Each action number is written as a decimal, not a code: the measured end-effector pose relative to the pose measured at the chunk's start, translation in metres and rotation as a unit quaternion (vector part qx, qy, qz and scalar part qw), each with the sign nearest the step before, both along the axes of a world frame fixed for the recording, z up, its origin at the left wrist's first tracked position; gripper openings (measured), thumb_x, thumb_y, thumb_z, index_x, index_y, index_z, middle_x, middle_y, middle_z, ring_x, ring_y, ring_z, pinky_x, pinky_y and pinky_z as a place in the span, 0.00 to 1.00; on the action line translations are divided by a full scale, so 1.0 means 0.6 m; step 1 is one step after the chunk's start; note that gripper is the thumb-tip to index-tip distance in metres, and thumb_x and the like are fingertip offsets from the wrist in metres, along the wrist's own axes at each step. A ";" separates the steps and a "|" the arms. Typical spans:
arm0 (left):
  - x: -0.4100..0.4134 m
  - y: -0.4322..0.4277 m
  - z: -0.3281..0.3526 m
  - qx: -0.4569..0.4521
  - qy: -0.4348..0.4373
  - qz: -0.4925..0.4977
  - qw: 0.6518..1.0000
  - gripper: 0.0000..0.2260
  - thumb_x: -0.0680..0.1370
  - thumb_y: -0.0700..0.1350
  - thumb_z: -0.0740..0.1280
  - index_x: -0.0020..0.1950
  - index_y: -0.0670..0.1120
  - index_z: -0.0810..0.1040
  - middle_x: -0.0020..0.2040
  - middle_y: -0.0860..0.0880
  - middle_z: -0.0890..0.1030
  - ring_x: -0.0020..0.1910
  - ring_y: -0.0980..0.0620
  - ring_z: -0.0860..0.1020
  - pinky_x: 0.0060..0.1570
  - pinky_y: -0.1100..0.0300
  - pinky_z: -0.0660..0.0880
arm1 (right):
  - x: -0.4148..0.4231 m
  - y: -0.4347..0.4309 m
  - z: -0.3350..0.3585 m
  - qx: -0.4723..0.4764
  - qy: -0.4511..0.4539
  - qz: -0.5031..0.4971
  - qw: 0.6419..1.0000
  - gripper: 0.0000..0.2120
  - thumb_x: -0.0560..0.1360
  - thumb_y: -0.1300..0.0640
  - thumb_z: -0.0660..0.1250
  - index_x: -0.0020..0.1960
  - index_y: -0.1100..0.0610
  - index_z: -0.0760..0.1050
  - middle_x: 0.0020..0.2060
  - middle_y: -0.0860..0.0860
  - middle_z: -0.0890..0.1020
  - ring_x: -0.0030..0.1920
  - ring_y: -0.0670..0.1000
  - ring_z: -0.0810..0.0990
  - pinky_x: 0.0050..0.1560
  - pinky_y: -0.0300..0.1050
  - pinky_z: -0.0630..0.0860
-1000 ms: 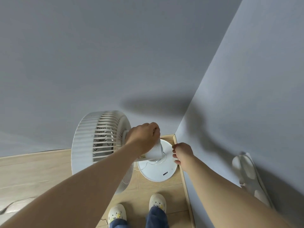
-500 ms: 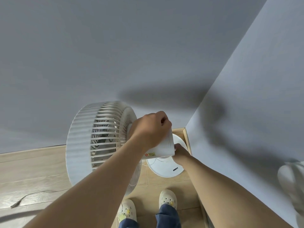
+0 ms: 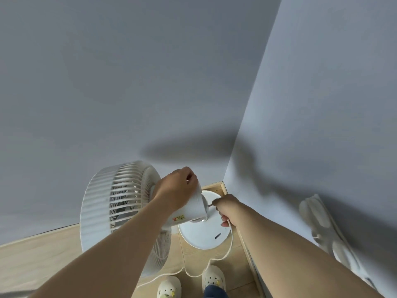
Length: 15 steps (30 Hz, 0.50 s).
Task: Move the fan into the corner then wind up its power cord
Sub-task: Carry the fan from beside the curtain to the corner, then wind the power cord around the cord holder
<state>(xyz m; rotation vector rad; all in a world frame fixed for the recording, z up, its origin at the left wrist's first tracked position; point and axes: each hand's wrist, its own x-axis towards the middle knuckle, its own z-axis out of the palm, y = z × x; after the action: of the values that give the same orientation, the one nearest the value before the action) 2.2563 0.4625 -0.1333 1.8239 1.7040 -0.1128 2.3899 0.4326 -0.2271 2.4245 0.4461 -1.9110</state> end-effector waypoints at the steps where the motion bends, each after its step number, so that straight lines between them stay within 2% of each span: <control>1: 0.001 0.003 0.009 -0.012 -0.008 -0.013 1.000 0.13 0.80 0.48 0.53 0.53 0.48 0.75 0.48 0.49 0.80 0.47 0.47 0.77 0.45 0.54 0.73 | 0.007 0.000 0.021 0.015 -0.006 -0.003 1.000 0.10 0.77 0.59 0.60 0.39 0.62 0.70 0.29 0.55 0.68 0.27 0.52 0.66 0.32 0.41 0.71; 2: 0.000 0.005 0.013 -0.029 -0.017 -0.021 0.999 0.13 0.80 0.48 0.53 0.55 0.47 0.76 0.49 0.49 0.80 0.45 0.48 0.77 0.44 0.55 0.72 | 0.011 -0.002 0.033 0.039 -0.009 -0.006 0.999 0.11 0.76 0.61 0.58 0.36 0.61 0.68 0.29 0.55 0.68 0.27 0.52 0.65 0.33 0.40 0.70; 4: 0.000 0.010 0.026 -0.049 -0.028 -0.036 0.998 0.13 0.80 0.48 0.55 0.58 0.47 0.76 0.53 0.49 0.80 0.42 0.50 0.75 0.41 0.58 0.71 | 0.023 -0.005 0.064 0.090 -0.024 -0.022 0.995 0.11 0.74 0.63 0.56 0.33 0.59 0.66 0.29 0.53 0.66 0.28 0.51 0.62 0.29 0.38 0.66; 6: 0.002 0.015 0.046 -0.046 -0.032 -0.051 0.997 0.12 0.80 0.47 0.57 0.59 0.47 0.76 0.57 0.49 0.79 0.42 0.50 0.76 0.44 0.58 0.73 | 0.034 -0.011 0.101 0.124 -0.038 -0.050 0.990 0.10 0.73 0.64 0.57 0.33 0.59 0.66 0.28 0.53 0.65 0.27 0.51 0.61 0.27 0.36 0.63; 11: 0.021 0.019 0.103 -0.037 -0.052 -0.105 0.992 0.13 0.79 0.46 0.58 0.62 0.47 0.76 0.63 0.47 0.77 0.59 0.47 0.76 0.59 0.58 0.72 | 0.044 -0.017 0.199 0.167 -0.058 -0.088 0.980 0.11 0.74 0.63 0.59 0.33 0.60 0.67 0.26 0.54 0.64 0.24 0.52 0.60 0.28 0.38 0.59; 15: 0.027 0.019 0.145 -0.022 -0.070 -0.136 0.988 0.13 0.79 0.45 0.59 0.62 0.46 0.76 0.63 0.46 0.78 0.61 0.48 0.75 0.57 0.61 0.71 | 0.037 -0.039 0.256 0.192 -0.062 -0.131 0.971 0.13 0.74 0.64 0.57 0.30 0.60 0.66 0.25 0.53 0.62 0.23 0.49 0.58 0.27 0.37 0.57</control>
<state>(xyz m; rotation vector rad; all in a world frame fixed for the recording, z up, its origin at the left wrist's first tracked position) 2.2726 0.4737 -0.0463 1.9743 1.3414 -0.1301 2.4120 0.4093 -0.0732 2.9641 0.5612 -1.8961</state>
